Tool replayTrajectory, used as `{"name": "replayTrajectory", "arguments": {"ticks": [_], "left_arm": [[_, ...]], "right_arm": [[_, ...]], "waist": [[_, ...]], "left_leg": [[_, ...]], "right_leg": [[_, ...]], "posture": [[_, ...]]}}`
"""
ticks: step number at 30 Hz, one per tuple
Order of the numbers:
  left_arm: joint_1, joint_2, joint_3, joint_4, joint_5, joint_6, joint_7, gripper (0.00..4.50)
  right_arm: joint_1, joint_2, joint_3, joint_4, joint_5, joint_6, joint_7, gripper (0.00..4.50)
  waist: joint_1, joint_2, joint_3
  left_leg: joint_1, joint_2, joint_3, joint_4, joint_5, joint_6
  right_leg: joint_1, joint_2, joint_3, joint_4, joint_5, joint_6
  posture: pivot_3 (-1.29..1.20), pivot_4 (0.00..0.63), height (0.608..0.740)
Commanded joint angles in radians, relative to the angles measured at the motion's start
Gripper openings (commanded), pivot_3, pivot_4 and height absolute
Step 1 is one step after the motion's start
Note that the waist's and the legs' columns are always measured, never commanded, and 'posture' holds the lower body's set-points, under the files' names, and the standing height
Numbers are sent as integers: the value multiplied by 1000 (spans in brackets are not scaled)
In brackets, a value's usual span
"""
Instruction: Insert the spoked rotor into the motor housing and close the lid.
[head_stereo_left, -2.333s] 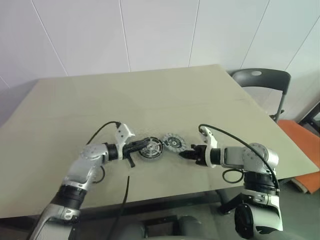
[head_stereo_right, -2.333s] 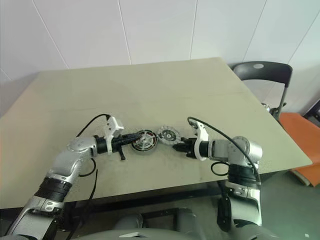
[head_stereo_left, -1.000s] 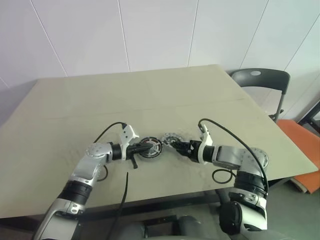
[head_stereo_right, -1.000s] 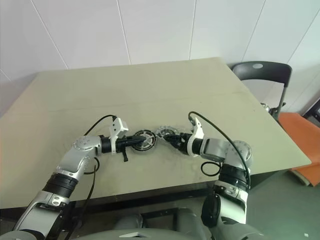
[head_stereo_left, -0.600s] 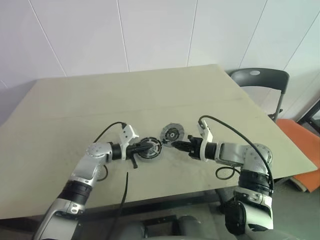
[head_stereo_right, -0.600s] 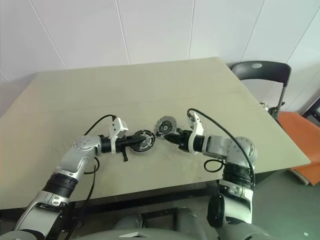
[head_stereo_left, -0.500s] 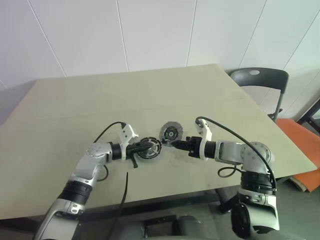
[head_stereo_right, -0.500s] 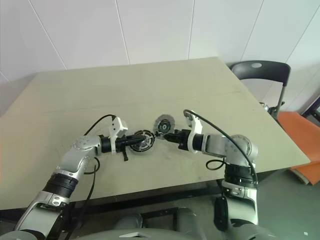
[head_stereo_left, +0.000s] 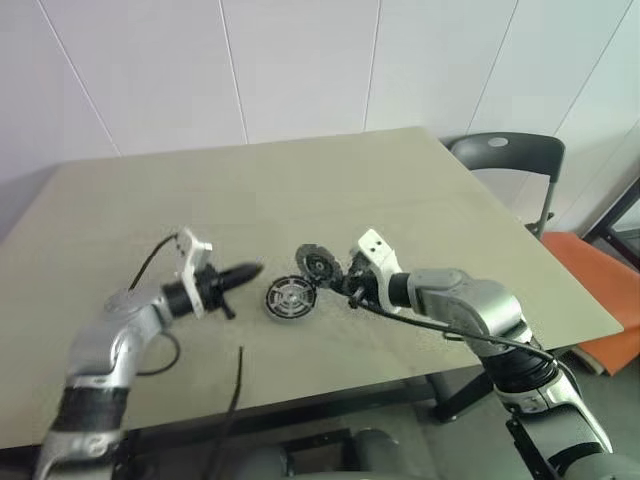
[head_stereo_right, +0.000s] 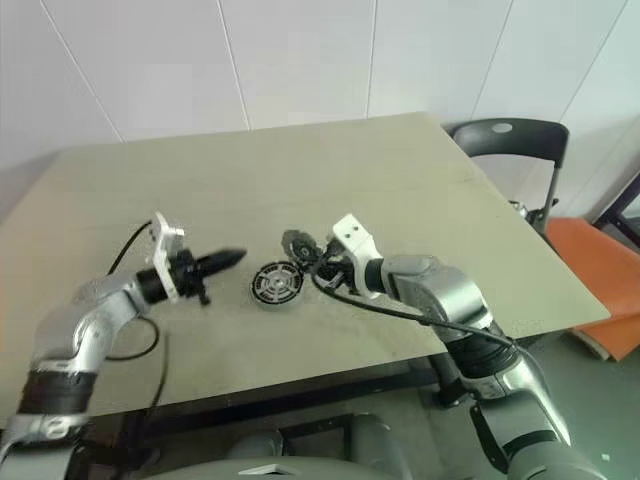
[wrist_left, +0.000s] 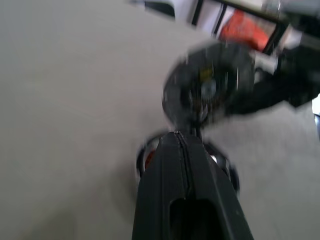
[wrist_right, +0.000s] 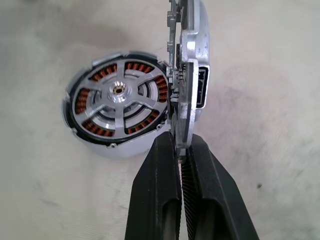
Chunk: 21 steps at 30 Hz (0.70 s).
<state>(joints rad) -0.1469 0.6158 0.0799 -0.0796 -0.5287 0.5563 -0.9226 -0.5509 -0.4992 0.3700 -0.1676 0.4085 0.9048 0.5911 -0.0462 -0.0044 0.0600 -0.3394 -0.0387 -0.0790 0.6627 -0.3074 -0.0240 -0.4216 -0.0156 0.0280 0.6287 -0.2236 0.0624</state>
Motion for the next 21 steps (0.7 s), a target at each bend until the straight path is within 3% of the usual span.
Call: {"name": "replayTrajectory", "arguments": {"ticks": [1, 8, 14, 21], "left_arm": [[56, 71, -23, -64, 49, -19, -34, 0], [96, 60, -25, -71, 64, -34, -14, 0], [85, 26, -44, -67, 74, -38, 4, 0], [74, 17, -52, -40, 86, -52, -2, 0]], "right_arm": [[-55, -30, 82, -65, -101, -114, 68, 29], [-104, -47, 173, -50, -333, -337, 83, 29], [-110, 47, 97, 30, -378, -294, 3, 29], [-72, -9, 171, 99, -547, -430, -1, 29]], "waist": [[2, 0, 0], [4, 0, 1], [7, -1, 1], [32, 0, 1]], "left_leg": [[0, 0, 0, 0, 0, 0], [-2, 0, 0, 0, 0, 0], [-2, 0, 0, -1, 0, 0], [-3, -2, 0, -1, 0, 0]], "right_leg": [[0, 0, 0, 0, 0, 0], [-1, -1, -1, -1, 0, 0], [-2, -3, 0, -1, 2, 3], [-2, -4, 0, -2, 0, 0]], "posture": [[0, 0, 740], [0, 0, 740], [0, 0, 740], [0, 0, 740]]}}
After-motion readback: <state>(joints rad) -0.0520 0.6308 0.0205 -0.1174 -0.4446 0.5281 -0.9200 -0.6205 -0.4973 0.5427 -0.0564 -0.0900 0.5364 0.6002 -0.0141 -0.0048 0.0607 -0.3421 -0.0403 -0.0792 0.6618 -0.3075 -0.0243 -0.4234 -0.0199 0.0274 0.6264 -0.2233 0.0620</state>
